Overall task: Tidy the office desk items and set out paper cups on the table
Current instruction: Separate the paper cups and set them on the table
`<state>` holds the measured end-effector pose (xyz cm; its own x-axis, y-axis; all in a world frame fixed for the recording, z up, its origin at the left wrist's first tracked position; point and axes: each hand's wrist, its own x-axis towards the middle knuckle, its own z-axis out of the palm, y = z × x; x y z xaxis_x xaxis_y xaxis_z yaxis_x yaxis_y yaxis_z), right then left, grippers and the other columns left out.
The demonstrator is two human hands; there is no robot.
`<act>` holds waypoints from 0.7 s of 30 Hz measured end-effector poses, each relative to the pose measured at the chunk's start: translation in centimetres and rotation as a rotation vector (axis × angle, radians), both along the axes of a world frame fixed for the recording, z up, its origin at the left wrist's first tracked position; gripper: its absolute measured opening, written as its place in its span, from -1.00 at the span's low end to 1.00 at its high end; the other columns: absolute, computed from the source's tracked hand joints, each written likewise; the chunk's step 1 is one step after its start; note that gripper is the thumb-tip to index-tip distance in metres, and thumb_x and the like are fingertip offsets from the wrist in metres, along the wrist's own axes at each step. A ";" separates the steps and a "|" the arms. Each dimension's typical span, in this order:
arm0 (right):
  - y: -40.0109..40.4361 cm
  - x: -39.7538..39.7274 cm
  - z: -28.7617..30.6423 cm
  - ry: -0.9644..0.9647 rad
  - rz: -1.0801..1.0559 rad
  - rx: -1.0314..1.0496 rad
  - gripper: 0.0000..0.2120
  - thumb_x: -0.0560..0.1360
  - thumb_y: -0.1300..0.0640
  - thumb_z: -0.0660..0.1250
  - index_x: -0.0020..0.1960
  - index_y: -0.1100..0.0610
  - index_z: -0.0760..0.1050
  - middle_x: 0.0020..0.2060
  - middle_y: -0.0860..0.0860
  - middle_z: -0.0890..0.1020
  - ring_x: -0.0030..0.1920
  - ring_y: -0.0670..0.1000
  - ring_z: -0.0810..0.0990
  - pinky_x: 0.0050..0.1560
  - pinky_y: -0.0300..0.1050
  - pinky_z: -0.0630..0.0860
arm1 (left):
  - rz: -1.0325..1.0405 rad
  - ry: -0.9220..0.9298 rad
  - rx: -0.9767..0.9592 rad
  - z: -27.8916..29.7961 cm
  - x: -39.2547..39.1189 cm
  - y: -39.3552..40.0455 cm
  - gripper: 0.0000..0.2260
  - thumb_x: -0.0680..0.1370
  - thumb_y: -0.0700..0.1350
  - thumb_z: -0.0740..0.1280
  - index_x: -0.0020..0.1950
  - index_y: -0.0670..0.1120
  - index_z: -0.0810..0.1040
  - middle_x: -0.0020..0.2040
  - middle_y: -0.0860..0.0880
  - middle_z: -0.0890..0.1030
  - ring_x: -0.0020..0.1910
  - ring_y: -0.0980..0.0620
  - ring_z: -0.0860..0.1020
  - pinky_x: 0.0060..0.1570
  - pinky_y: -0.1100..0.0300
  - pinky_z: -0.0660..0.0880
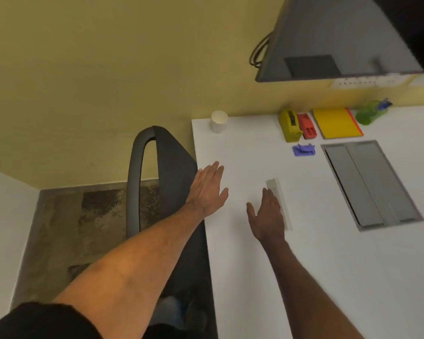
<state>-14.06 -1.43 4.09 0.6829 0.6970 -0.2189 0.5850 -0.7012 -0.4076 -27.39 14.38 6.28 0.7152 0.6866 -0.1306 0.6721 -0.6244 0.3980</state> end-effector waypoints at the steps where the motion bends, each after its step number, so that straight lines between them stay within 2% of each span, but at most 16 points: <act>1: 1.6 0.9 -0.2 0.019 -0.007 0.006 -0.31 0.65 -0.16 0.14 0.65 0.14 0.04 0.63 0.07 0.15 0.63 0.10 0.09 0.56 0.08 0.19 | 0.026 -0.005 -0.011 -0.4 0.8 1.4 -0.38 0.65 0.12 0.17 0.64 -0.08 0.08 0.66 -0.07 0.07 0.63 -0.08 0.08 0.61 -0.08 0.03; 12: 18.8 8.5 -3.6 0.090 0.074 0.043 -0.31 0.65 -0.21 0.12 0.65 0.08 0.03 0.64 0.02 0.13 0.62 0.06 0.12 0.53 0.08 0.20 | 0.292 -0.045 -0.159 -7.5 8.7 14.4 -0.36 0.64 0.15 0.20 0.63 -0.07 0.10 0.65 -0.07 0.09 0.63 -0.07 0.09 0.61 -0.04 0.05; 17: 26.0 11.2 -5.1 0.142 0.099 0.075 -0.31 0.65 -0.19 0.16 0.64 0.13 0.06 0.62 0.05 0.17 0.61 0.09 0.14 0.54 0.10 0.21 | 0.380 -0.054 -0.167 -10.6 10.9 19.5 -0.35 0.61 0.16 0.22 0.62 -0.09 0.13 0.65 -0.08 0.13 0.62 -0.07 0.12 0.60 -0.02 0.08; 21: 31.4 12.9 -6.3 0.160 0.103 0.128 -0.30 0.64 -0.17 0.19 0.63 0.17 0.09 0.61 0.09 0.21 0.60 0.10 0.18 0.55 0.03 0.19 | 0.432 -0.107 -0.205 -12.4 12.7 23.2 -0.28 0.58 0.19 0.27 0.62 -0.09 0.13 0.64 -0.09 0.15 0.61 -0.09 0.15 0.58 0.00 0.12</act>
